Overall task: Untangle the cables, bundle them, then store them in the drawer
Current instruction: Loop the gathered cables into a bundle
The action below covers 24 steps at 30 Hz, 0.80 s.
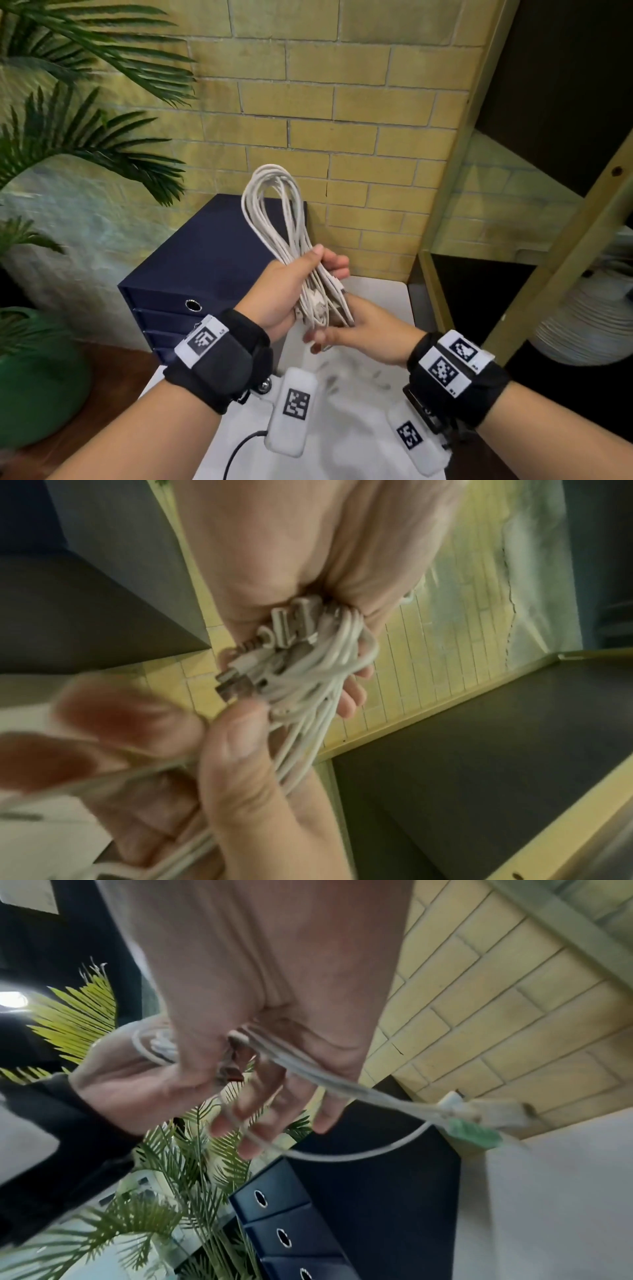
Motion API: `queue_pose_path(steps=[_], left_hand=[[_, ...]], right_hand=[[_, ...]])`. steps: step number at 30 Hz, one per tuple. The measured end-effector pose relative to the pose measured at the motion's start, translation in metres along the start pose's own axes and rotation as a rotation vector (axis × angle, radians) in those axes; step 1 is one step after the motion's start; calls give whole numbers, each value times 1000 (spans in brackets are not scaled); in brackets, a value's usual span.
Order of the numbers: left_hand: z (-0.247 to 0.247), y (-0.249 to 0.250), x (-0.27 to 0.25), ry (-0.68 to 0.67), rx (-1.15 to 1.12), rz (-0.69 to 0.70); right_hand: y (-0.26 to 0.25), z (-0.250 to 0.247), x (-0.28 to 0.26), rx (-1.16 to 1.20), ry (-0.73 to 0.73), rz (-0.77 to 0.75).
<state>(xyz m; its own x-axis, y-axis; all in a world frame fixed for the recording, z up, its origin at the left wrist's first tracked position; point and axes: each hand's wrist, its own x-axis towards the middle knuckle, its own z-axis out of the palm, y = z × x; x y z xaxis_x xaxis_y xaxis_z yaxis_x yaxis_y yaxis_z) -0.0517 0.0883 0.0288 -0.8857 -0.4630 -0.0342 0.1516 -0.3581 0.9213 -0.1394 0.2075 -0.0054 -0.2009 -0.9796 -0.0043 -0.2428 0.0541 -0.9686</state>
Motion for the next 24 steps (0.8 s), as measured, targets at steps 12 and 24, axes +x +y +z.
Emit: queue_pose_path(steps=[12,24], left_hand=[[-10,7,11,230,-234,11],[-21,10,12,237,-107,-25]], right_hand=[[6,4,6,-222,347,-99],[6,-28,17,-650,519,-208]])
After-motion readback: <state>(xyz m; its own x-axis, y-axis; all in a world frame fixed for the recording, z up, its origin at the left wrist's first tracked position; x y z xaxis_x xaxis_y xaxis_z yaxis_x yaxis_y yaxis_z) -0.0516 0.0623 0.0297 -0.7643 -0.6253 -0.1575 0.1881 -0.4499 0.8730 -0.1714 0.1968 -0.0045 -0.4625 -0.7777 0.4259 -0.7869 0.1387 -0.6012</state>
